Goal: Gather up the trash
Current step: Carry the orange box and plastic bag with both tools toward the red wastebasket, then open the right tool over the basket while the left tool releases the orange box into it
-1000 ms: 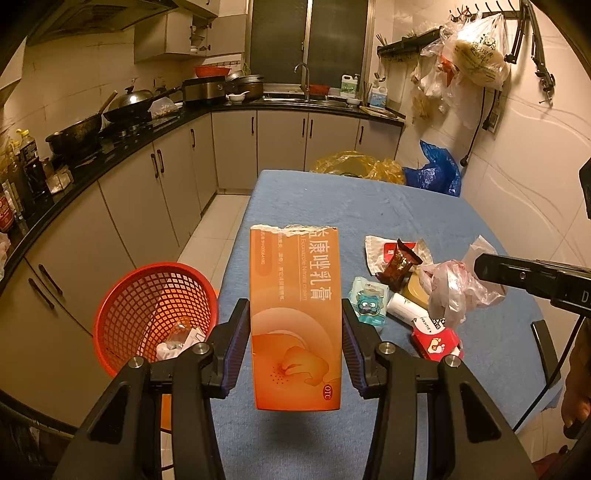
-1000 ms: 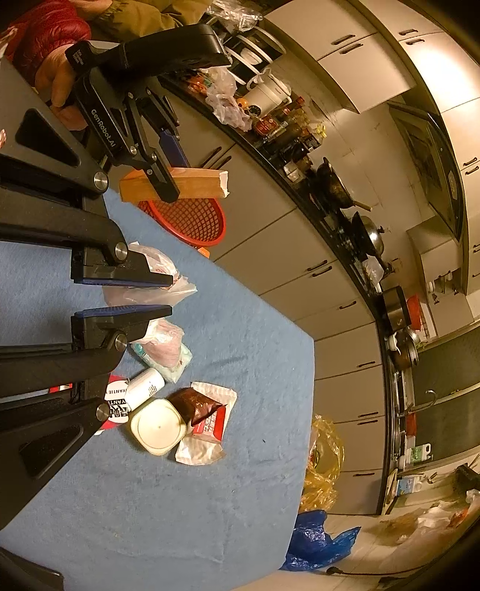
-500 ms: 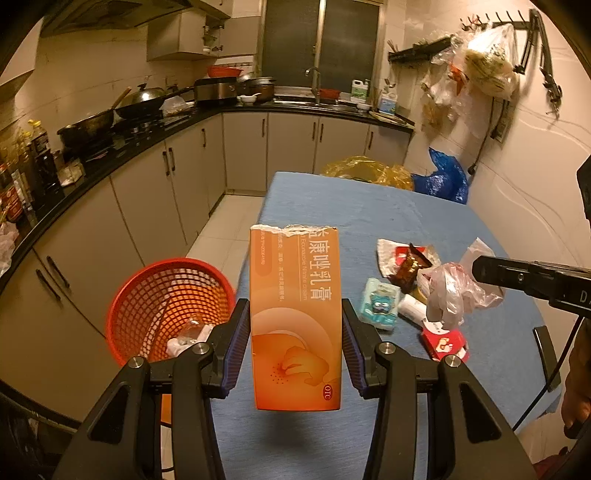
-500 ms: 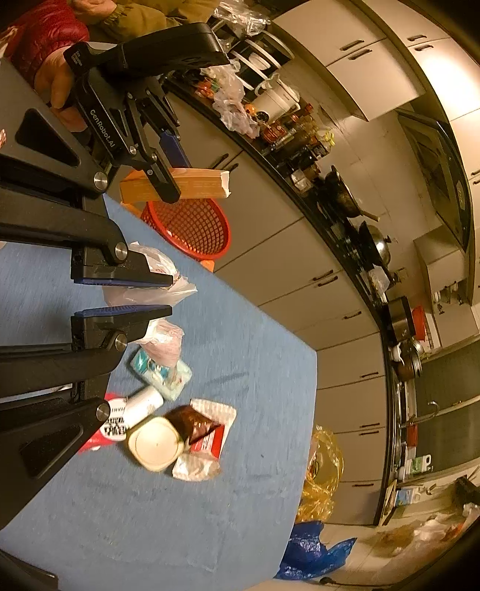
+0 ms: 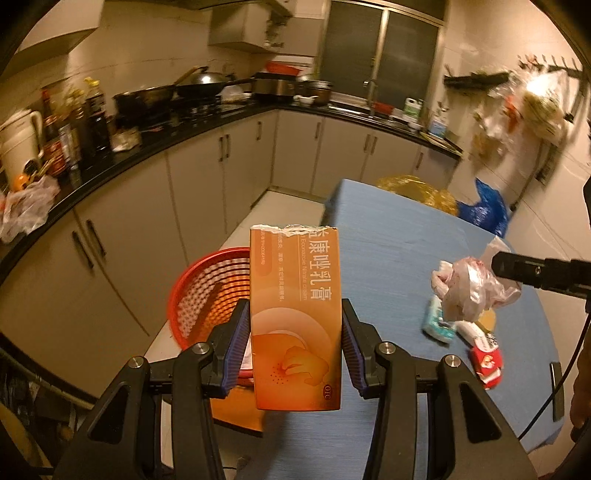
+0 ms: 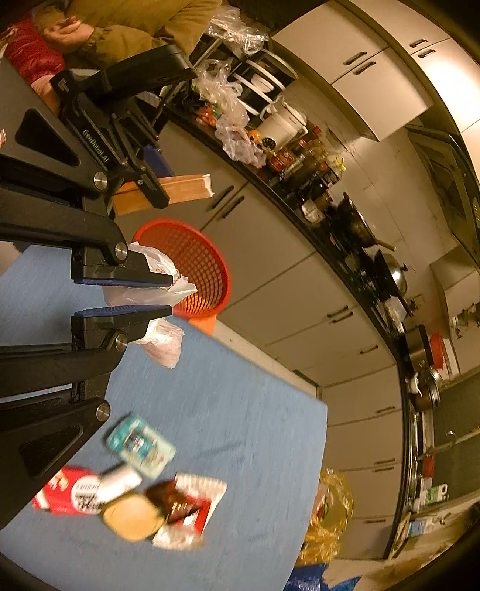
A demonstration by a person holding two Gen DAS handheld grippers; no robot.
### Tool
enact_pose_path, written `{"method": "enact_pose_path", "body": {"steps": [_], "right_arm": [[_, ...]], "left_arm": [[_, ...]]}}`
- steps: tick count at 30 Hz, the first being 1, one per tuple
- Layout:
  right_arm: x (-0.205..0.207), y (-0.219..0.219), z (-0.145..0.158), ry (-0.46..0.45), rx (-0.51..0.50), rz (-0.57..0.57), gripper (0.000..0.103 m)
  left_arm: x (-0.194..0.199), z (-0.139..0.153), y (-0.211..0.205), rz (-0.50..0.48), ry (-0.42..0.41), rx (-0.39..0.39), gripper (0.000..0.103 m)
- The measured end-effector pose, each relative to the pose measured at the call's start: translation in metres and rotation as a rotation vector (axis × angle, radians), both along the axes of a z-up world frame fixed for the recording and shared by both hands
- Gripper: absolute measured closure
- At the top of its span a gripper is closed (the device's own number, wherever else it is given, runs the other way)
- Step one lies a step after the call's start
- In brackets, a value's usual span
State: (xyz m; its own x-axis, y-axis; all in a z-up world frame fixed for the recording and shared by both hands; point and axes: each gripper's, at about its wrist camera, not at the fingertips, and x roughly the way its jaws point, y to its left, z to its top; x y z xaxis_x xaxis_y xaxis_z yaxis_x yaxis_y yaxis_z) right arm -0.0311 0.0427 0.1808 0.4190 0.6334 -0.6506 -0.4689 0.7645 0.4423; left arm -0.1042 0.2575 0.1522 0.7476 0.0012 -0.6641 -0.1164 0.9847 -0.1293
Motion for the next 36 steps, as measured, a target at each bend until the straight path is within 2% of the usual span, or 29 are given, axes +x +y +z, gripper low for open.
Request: {"method": "enact_pose_path", "body": {"steps": [9, 13, 19, 25, 28, 32, 36], "right_arm": [[0.039, 0.077, -0.010, 0.069, 0.050, 0.069, 0.093], [0.061, 0.109, -0.027, 0.134, 0.090, 0.075, 0.093], [0.082, 0.140, -0.053, 0.185, 0.071, 0.073, 0.093], [0.098, 0.148, -0.073, 0.217, 0.033, 0.057, 0.093], [0.106, 0.144, -0.081, 0.237, 0.021, 0.048, 0.089], [0.110, 0.137, -0.080, 0.231, 0.018, 0.033, 0.073], [0.107, 0.123, -0.069, 0.209, 0.027, 0.015, 0.073]], "left_arm": [[0.011, -0.018, 0.051, 0.066, 0.044, -0.033, 0.058], [0.017, -0.026, 0.070, 0.084, 0.061, -0.039, 0.058], [0.024, -0.038, 0.092, 0.112, 0.087, -0.058, 0.058], [0.037, -0.052, 0.096, 0.104, 0.115, -0.064, 0.058], [0.046, -0.056, 0.095, 0.096, 0.123, -0.063, 0.057], [0.060, -0.059, 0.091, 0.087, 0.123, -0.060, 0.056], [0.070, -0.058, 0.085, 0.073, 0.124, -0.061, 0.042]]}}
